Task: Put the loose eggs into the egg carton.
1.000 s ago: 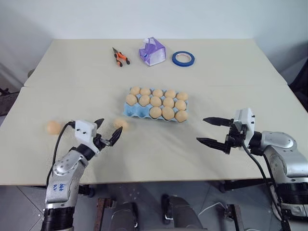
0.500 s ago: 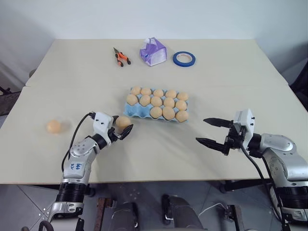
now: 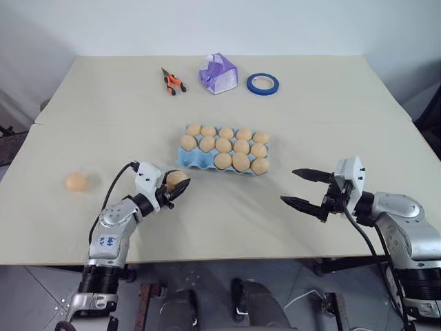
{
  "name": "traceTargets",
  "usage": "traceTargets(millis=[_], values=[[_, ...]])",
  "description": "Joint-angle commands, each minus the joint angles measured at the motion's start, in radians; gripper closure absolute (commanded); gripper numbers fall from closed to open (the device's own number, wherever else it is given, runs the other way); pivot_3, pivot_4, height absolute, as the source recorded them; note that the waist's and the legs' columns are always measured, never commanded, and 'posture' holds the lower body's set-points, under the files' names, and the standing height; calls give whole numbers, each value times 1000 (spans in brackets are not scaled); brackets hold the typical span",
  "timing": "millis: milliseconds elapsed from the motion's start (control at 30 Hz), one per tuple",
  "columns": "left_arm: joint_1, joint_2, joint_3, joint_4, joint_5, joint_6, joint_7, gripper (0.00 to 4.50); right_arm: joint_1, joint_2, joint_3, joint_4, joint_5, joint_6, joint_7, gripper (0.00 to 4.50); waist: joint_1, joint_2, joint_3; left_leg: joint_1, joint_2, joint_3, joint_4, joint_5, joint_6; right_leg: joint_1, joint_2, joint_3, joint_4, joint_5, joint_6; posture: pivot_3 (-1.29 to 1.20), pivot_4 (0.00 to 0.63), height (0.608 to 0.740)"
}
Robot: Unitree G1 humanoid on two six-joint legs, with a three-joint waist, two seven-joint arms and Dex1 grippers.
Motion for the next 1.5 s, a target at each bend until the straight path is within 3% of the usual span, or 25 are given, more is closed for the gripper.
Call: traceTargets(millis=[33,200,500,767,1000,1233,1500], values=[[-16,1,9,-165,-101,92,-20,2539,3,-3,-30,-37,15,-12,-8,0,2,0,0,0,0,0,0,0,0,0,0,0,0,0,0,0,150,740],[-114,-23,-9,-128,-79,88,2,2539,2,2,-25,-37,16,-14,-9,0,3,0,0,0,-2,0,2,2,2,1,0,1,0,1,1,0,150,740],[-287,-99,-58,153,43,-27,57,2539,18,6,-31,-46,15,-24,-21,0,0,0,0,0,-2,0,2,2,3,1,0,1,0,2,3,0,150,740],[-314,-112,-54,201,56,-30,60,51,34,8,-37,-58,19,-21,-44,0,0,0,0,0,-2,0,2,2,2,1,0,1,0,2,3,0,150,740],[-263,-62,-33,107,23,11,4,51,24,8,-31,-45,16,-31,-38,0,-1,0,0,0,-2,0,1,2,2,1,0,1,0,2,3,0,150,740],[-77,108,146,-104,-150,154,-82,51,41,2,-47,-41,51,-70,34,0,-2,0,0,1,0,0,0,2,-1,0,2,1,1,1,1,0,150,740],[138,248,438,-181,-295,239,-95,51,58,-13,-79,-55,162,-62,176,0,-1,0,0,1,-1,0,1,2,1,1,-1,1,0,1,1,0,150,740]])
